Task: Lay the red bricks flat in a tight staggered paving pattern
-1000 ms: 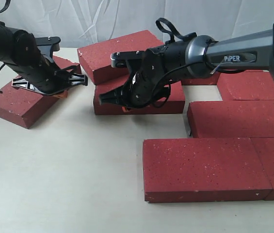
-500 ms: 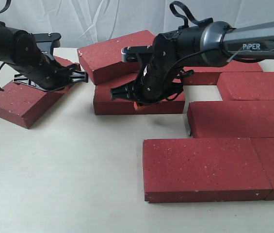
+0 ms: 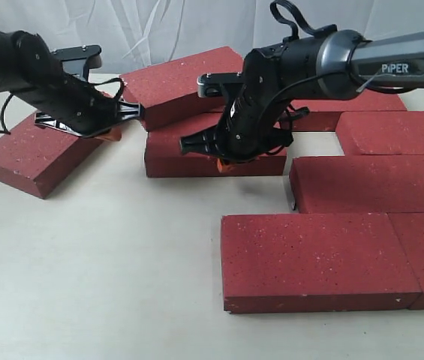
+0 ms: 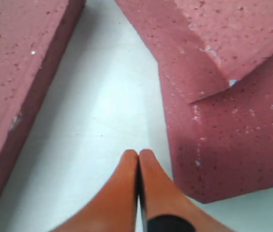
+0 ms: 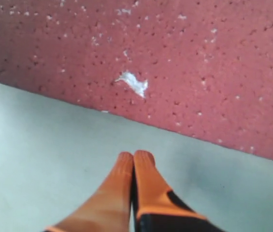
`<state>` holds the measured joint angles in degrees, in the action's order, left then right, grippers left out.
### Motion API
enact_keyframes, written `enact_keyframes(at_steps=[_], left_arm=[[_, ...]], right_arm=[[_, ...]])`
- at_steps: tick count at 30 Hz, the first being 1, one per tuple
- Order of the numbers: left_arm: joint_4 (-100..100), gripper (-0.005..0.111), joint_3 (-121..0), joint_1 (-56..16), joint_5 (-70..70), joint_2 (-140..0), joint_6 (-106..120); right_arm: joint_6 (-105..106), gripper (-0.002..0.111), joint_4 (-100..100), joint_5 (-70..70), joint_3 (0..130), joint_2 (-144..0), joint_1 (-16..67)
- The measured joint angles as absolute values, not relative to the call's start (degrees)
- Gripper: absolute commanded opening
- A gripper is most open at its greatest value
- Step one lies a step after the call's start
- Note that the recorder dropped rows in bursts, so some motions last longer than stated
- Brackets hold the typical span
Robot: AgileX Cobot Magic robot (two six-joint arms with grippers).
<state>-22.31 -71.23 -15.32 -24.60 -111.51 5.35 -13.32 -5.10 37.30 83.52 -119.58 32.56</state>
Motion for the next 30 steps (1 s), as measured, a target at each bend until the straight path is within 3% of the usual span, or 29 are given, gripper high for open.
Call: enact_keyframes(at_steps=[4, 20, 30], left_arm=[[-33.63, 0.0, -73.89, -13.26, -29.4, -114.57, 14.34], [-46.77, 0.0, -74.93, -12.8, -27.88, -121.99, 27.17], [-54.82, 0.0, -75.34, -13.25, -28.26, -124.38, 34.78]], right_arm=[[-13.45, -0.001, -6.06, 38.76, 83.52, -117.61, 30.15], [-6.73, -0.001, -6.18, 48.63, 83.52, -112.59, 13.32], [-2.32, -0.001, -10.77, 48.86, 83.52, -112.59, 12.31]])
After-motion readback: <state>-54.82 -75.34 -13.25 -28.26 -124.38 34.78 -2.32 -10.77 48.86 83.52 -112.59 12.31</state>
